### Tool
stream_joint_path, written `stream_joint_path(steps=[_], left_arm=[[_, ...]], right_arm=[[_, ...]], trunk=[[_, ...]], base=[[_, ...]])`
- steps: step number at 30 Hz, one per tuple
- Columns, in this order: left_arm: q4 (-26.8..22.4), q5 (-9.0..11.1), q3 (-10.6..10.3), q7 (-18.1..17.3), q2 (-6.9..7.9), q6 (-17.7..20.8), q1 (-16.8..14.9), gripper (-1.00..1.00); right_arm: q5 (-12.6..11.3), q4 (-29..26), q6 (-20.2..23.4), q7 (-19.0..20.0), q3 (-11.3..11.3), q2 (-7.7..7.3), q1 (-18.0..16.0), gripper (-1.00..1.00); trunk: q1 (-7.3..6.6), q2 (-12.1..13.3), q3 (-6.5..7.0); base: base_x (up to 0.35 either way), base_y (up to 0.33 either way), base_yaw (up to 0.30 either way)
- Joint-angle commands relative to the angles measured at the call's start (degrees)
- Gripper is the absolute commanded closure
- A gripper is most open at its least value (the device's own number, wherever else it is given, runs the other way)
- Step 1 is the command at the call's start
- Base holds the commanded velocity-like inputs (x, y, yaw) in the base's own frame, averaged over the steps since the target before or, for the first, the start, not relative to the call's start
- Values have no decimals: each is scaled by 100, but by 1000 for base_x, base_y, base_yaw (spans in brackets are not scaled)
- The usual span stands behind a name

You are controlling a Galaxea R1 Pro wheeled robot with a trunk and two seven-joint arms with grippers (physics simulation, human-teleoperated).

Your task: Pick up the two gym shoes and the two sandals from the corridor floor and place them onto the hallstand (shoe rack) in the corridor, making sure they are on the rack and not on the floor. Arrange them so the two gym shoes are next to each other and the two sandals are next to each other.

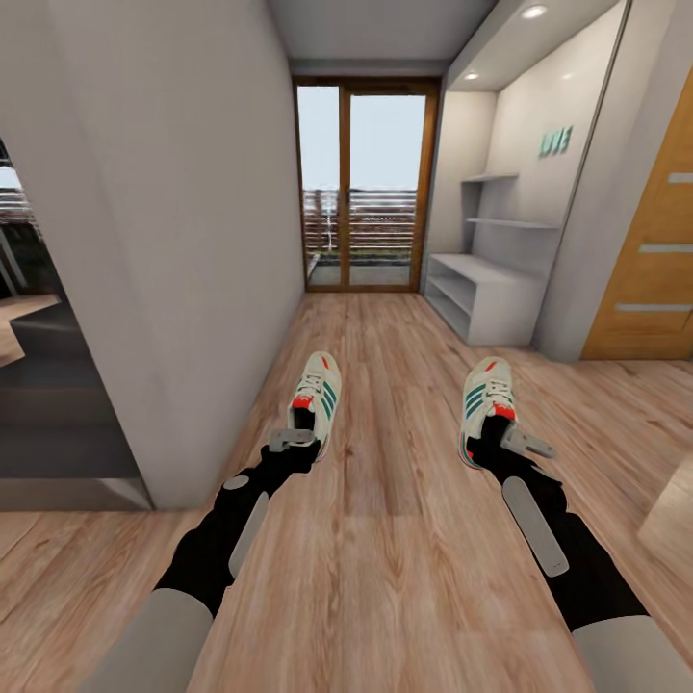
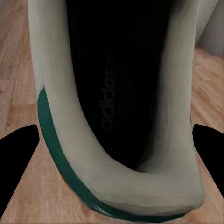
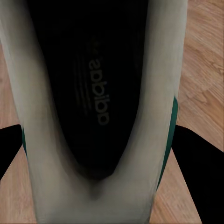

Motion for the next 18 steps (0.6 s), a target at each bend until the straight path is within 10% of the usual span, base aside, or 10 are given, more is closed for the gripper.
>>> stream_joint_path(steps=[1,18], left_arm=[[-9,61,1,-7,-1,41,-2,100],[-9,61,-2,-7,-1,41,-3,100]], right_arm=[[-41,-10,7,-54,16,-8,-4,100],[-41,-7,9,-54,17,-8,-3,100]], trunk=[[2,-3,-6],[2,-3,-6]], base=[[349,0,0],[349,0,0]])
